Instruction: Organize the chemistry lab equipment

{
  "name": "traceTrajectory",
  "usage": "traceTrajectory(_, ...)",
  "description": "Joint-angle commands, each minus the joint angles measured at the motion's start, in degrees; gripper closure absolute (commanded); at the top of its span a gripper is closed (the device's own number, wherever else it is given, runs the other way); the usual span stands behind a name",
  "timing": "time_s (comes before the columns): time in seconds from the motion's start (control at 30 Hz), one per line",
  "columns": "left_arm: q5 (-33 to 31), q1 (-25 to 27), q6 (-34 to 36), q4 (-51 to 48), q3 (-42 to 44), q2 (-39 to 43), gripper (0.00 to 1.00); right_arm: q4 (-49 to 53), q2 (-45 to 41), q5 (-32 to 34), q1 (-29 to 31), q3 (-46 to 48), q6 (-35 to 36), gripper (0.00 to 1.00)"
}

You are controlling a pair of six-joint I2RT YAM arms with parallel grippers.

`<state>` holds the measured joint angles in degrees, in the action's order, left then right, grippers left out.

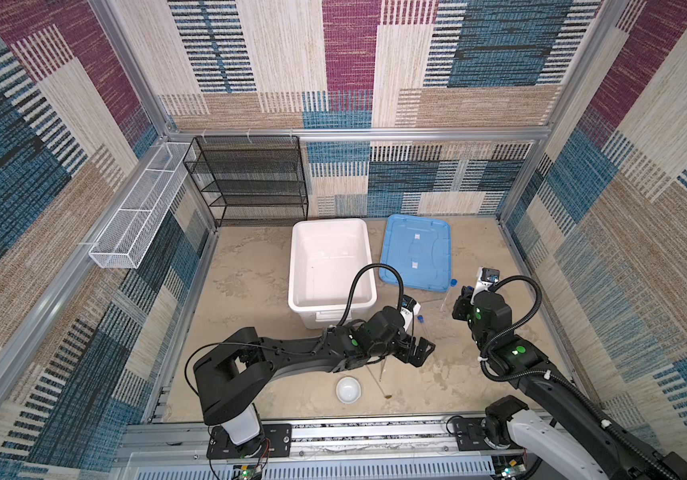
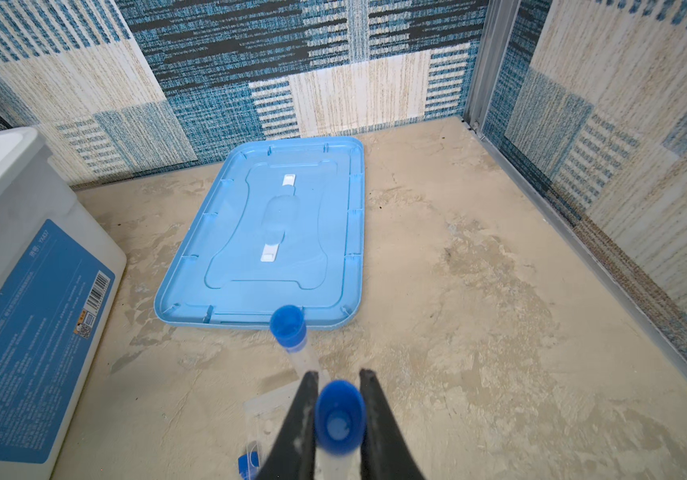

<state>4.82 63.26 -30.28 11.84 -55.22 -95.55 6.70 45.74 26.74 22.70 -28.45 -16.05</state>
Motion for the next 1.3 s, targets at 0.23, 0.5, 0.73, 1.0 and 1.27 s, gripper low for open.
traceTrajectory(0.23,-0.1,0.0,-0.5,0.8,-0.4,-0.1,0.01,-5.0,1.0,1.1,0.1,0.9,1.6,0.81)
traceTrajectory(0.5,-0.3,0.0,-0.5,0.8,-0.3,-0.4,0.01,-7.2,3.8,0.1,0.1,2.3,2.2,0.81)
traceTrajectory(0.73,-0.5,0.1,-0.5,0.8,-0.3,-0.5,0.01,-9.7,4.9,-0.1,0.1,3.4,3.0,0.8)
traceTrajectory(1.0,-0.6,0.0,-0.6,0.7,-0.6,-1.1,0.01,-16.2,7.6,-3.8,0.1,4.7,8.0,0.81)
traceTrajectory(1.27,-0.8,0.1,-0.7,0.9,-0.4,-1.4,0.01,-22.3,8.2,-8.2,0.1,6.5,11.4,0.8)
